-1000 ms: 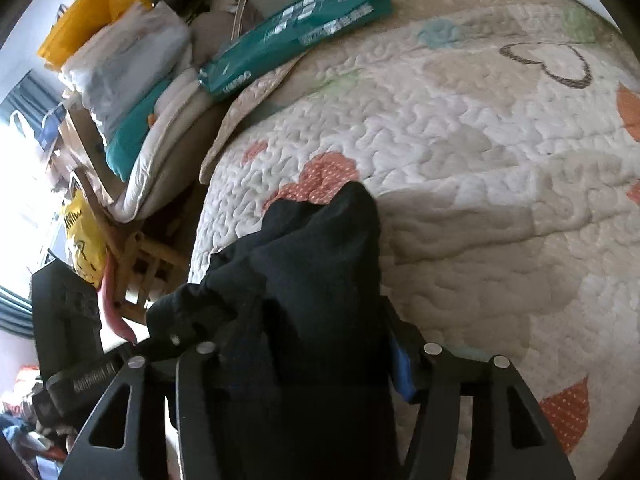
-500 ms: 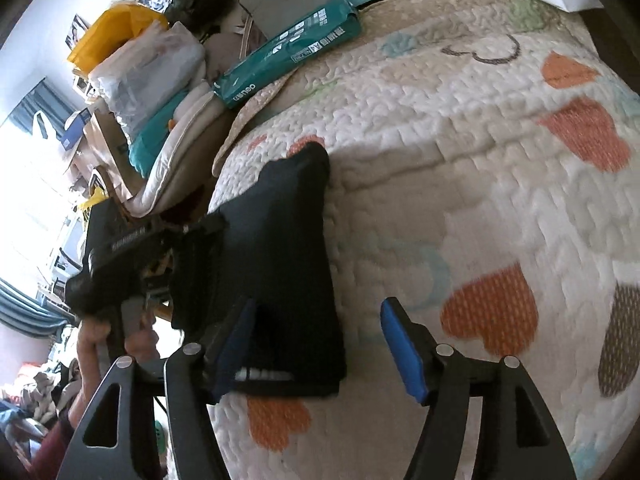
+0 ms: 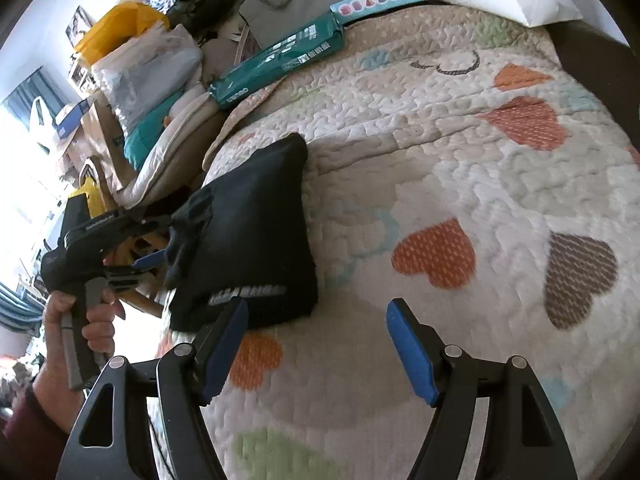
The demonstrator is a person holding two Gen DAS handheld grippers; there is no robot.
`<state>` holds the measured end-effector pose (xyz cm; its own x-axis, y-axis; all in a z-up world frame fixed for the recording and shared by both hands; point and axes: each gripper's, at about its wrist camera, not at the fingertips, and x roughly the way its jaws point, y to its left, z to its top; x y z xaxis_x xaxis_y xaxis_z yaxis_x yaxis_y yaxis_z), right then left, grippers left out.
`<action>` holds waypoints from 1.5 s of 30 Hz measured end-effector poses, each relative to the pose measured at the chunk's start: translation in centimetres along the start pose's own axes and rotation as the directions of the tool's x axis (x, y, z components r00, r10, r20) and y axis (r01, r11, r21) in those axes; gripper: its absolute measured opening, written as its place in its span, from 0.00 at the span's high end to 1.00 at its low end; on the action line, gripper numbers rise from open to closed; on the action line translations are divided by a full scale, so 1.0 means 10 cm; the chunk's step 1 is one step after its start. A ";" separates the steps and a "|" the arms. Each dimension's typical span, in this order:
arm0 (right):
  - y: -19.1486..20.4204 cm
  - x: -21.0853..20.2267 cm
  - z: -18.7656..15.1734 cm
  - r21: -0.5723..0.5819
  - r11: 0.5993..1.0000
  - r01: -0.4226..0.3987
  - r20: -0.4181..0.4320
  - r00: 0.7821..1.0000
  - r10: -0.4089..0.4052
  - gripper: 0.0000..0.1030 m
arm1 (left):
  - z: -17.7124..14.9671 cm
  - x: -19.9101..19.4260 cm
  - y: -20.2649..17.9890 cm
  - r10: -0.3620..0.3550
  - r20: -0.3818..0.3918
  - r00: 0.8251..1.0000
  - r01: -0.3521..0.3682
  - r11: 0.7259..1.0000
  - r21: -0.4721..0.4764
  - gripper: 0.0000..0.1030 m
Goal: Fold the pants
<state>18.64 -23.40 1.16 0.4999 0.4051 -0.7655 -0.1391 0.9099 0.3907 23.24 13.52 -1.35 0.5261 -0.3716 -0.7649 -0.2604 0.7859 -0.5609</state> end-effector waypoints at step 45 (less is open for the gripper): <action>0.53 -0.55 -1.15 -0.256 0.923 0.287 0.127 0.957 -0.262 0.24 | -2.43 -0.92 -0.52 0.296 0.338 0.893 -0.403 0.860 0.312 0.26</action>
<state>5.35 -19.77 1.56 0.6235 0.1382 -0.7695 -0.2039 0.9789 0.0106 0.03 0.84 0.93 0.6663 0.0677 -0.7426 -0.1837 0.9801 -0.0754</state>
